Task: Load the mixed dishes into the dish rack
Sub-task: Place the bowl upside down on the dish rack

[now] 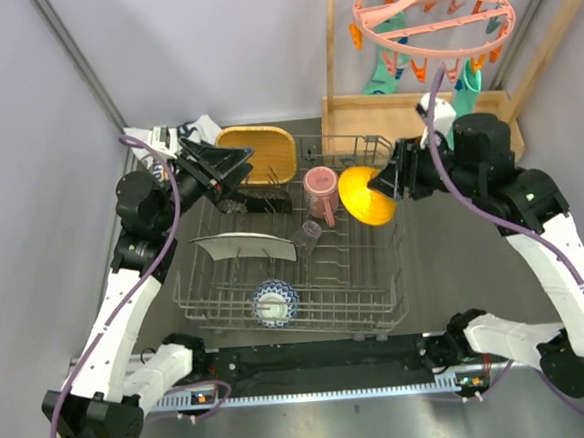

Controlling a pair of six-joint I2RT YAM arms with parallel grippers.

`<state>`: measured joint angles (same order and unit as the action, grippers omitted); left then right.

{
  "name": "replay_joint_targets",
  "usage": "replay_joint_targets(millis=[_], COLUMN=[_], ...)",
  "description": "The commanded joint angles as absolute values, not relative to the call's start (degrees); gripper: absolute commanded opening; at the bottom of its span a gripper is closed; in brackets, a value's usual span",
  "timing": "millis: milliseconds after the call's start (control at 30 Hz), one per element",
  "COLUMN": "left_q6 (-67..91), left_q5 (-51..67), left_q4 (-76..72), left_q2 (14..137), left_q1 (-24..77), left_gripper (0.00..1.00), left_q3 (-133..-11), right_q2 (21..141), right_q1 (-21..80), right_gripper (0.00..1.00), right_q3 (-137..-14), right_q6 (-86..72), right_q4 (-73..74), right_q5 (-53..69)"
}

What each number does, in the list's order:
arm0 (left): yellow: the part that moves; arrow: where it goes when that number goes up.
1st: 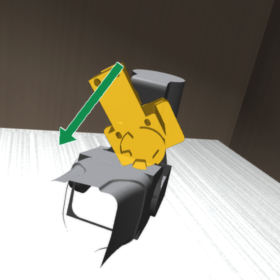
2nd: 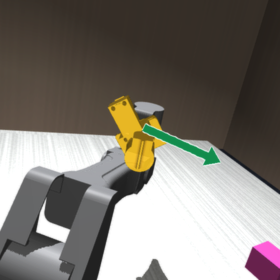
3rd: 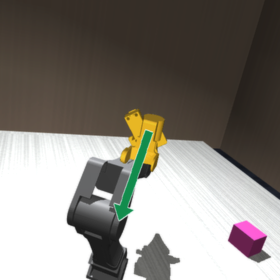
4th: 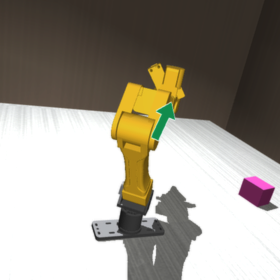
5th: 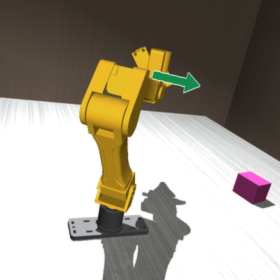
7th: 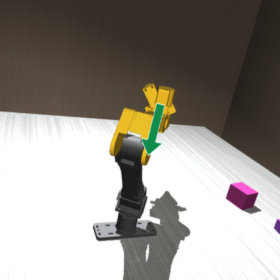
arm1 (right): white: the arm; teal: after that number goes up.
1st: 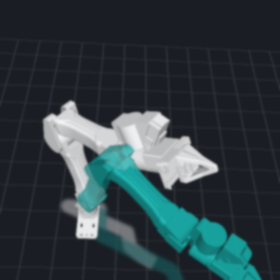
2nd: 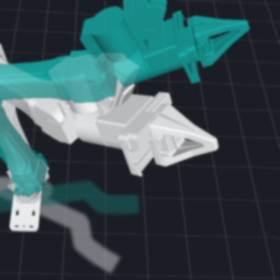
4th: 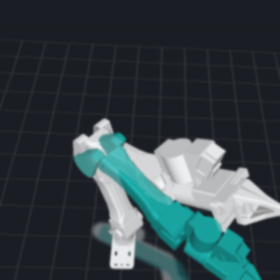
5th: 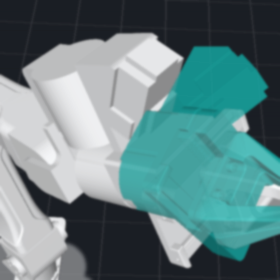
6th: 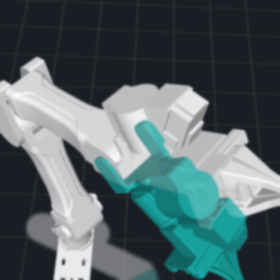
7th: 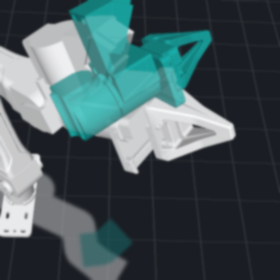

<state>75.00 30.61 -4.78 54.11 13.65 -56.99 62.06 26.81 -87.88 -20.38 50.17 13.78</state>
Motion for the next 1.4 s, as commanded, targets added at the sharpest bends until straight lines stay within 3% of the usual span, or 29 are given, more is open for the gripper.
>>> replay_joint_targets(millis=[0,167,600,867,1367], left_q6=[74.5,73.7,72.9,72.6,72.8], left_q5=[31.5,31.1,30.6,30.1,30.4], left_q4=[-8.2,-6.0,-4.0,-3.2,-3.4], left_q2=[54.4,55.1,55.5,55.5,55.2], left_q1=[13.8,13.8,13.8,13.7,13.3], left_gripper=[0.74,0.81,0.96,0.98,0.98], left_q3=[-59.2,-59.1,-58.1,-57.0,-55.5], right_q2=[59.9,59.8,59.0,58.7,58.3], right_q1=[27.5,34.9,42.8,53.3,62.4], right_gripper=[0.0,0.0,0.0,0.0,0.0], right_q3=[-80.0,-76.0,-66.8,-63.2,-56.3], right_q6=[-17.2,-16.9,-16.0,-16.4,-19.1], right_q4=[52.6,52.6,46.7,44.5,40.2], right_q5=[10.3,0.7,-5.6,-13.4,-21.0])
